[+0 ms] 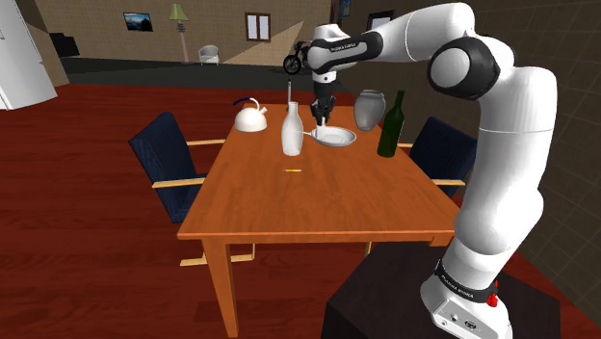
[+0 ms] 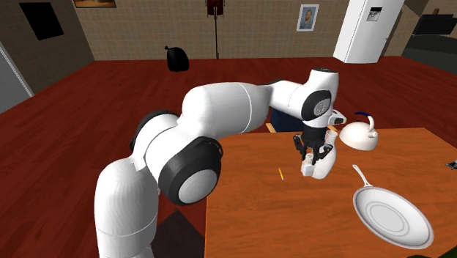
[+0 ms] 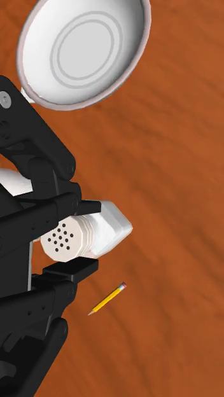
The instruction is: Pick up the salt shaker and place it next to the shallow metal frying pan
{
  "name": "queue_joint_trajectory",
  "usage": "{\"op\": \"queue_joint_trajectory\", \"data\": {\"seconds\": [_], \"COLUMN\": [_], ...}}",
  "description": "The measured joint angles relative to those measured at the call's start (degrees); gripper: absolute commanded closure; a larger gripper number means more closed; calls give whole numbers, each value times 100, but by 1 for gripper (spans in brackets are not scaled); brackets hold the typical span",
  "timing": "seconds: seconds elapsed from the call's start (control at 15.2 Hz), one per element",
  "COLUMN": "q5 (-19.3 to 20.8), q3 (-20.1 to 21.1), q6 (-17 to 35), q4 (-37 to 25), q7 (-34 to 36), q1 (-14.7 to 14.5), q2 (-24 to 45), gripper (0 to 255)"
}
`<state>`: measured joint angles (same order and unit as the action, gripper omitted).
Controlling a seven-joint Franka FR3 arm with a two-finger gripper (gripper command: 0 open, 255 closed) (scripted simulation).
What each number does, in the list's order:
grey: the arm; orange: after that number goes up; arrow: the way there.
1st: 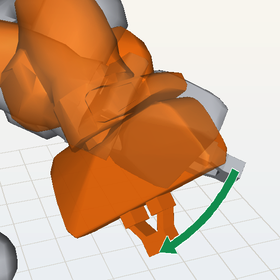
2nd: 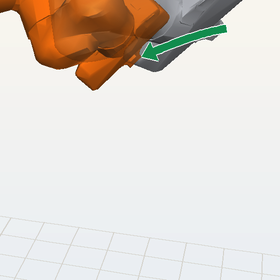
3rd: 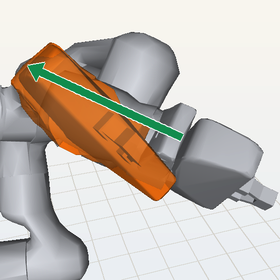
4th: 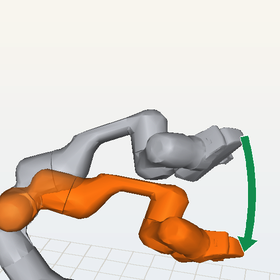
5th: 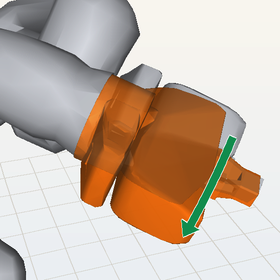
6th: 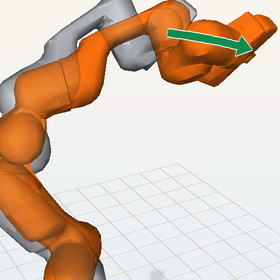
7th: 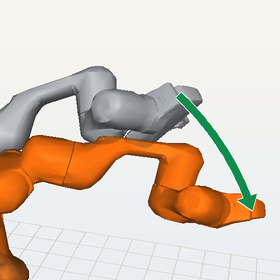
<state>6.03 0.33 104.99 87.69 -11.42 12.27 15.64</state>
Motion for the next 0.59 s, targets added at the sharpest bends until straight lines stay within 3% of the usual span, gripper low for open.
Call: {"op": "queue_joint_trajectory", "data": {"seconds": [0.59], "q5": [-169], "q3": [-325], "q6": [-64], "q4": [-914], "q7": [-1055], "q1": [705], "q2": [752], "gripper": [255]}}
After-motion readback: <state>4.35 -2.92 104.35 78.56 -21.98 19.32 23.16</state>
